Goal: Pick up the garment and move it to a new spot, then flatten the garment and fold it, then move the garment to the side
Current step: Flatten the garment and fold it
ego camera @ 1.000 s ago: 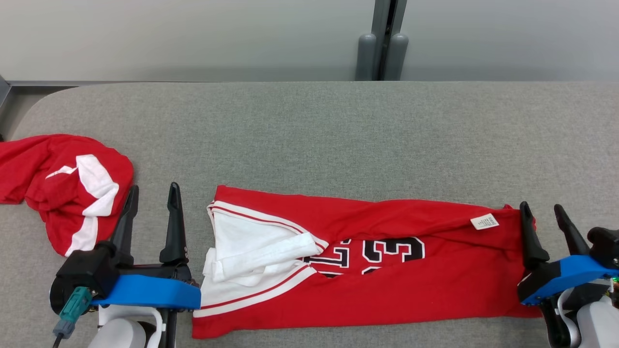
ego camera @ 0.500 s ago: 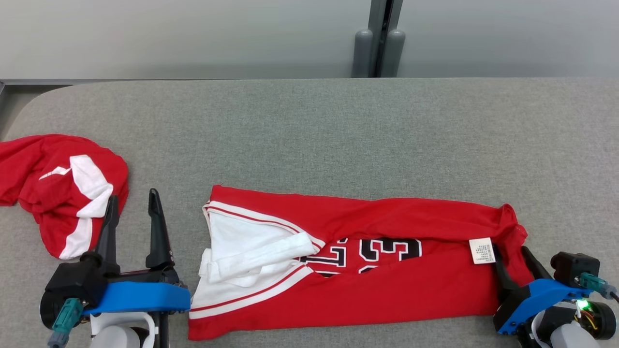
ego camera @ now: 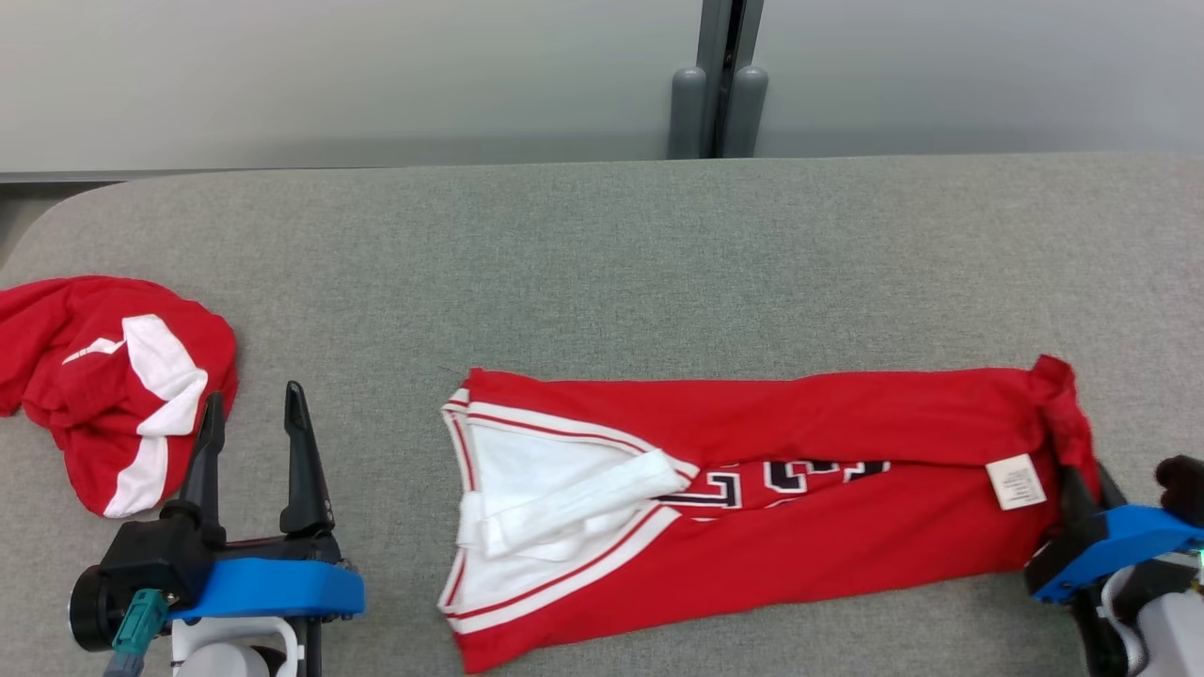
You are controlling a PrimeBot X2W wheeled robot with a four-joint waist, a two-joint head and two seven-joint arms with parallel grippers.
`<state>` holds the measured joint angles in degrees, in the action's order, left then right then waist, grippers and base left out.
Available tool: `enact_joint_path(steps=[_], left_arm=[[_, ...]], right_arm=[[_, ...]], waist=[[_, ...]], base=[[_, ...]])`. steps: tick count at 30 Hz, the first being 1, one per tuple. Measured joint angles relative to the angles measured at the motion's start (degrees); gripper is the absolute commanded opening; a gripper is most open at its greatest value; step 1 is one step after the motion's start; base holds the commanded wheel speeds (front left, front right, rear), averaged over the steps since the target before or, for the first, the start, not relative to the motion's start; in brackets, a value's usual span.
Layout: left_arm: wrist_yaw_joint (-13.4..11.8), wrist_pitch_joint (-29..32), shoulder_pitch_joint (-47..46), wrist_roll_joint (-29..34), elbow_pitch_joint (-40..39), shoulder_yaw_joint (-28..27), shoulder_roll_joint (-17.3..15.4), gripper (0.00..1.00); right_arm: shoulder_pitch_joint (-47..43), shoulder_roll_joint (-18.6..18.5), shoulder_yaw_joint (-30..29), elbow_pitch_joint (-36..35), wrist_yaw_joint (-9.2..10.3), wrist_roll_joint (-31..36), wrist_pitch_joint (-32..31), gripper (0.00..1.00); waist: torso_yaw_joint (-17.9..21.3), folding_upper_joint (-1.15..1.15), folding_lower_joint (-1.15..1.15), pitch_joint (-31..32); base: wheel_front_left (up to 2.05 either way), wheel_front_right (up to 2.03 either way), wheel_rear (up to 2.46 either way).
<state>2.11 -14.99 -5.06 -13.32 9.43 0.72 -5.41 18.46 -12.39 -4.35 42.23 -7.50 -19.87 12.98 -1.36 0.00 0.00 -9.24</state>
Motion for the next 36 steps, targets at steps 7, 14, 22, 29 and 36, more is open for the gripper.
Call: enact_joint_path(steps=[7, 14, 22, 29, 36], left_arm=[[0.98, 0.0, 0.04, 1.45, 0.6, -1.65, 1.13, 1.0], [1.56, 0.0, 0.19, 2.33, 1.05, -2.92, 1.87, 1.0], [1.98, 0.0, 0.15, 3.01, 1.49, -3.49, 2.22, 1.0], [2.31, -0.01, -0.03, 3.33, 1.63, -3.74, 2.4, 1.0], [2.46, 0.0, -0.93, 3.43, 2.14, -3.26, 2.44, 1.0]], right_arm=[[1.69, -5.48, -3.82, -0.38, 0.0, 0.02, 0.22, 0.0], [1.89, -4.56, -3.1, -6.26, 0.01, 1.21, 0.26, 0.0], [0.1, 0.66, 2.94, -16.82, 0.01, 3.11, -1.65, 0.0], [-1.38, 5.65, 10.49, -22.63, 0.01, 3.69, -4.55, 0.0], [-1.07, 8.79, 16.47, -22.13, 0.01, 3.76, -4.82, 0.0]], waist=[[0.45, 0.0, 0.0, 0.58], [1.01, 0.0, 0.0, 0.91], [1.03, 0.0, 0.0, 0.77], [0.38, 0.0, 0.0, 0.7], [-0.98, 0.0, 0.0, 0.33]], base=[[0.0, 0.0, 0.0], [0.0, 0.0, 0.0], [0.0, 0.0, 0.0], [0.0, 0.0, 0.0], [0.0, 0.0, 0.0]])
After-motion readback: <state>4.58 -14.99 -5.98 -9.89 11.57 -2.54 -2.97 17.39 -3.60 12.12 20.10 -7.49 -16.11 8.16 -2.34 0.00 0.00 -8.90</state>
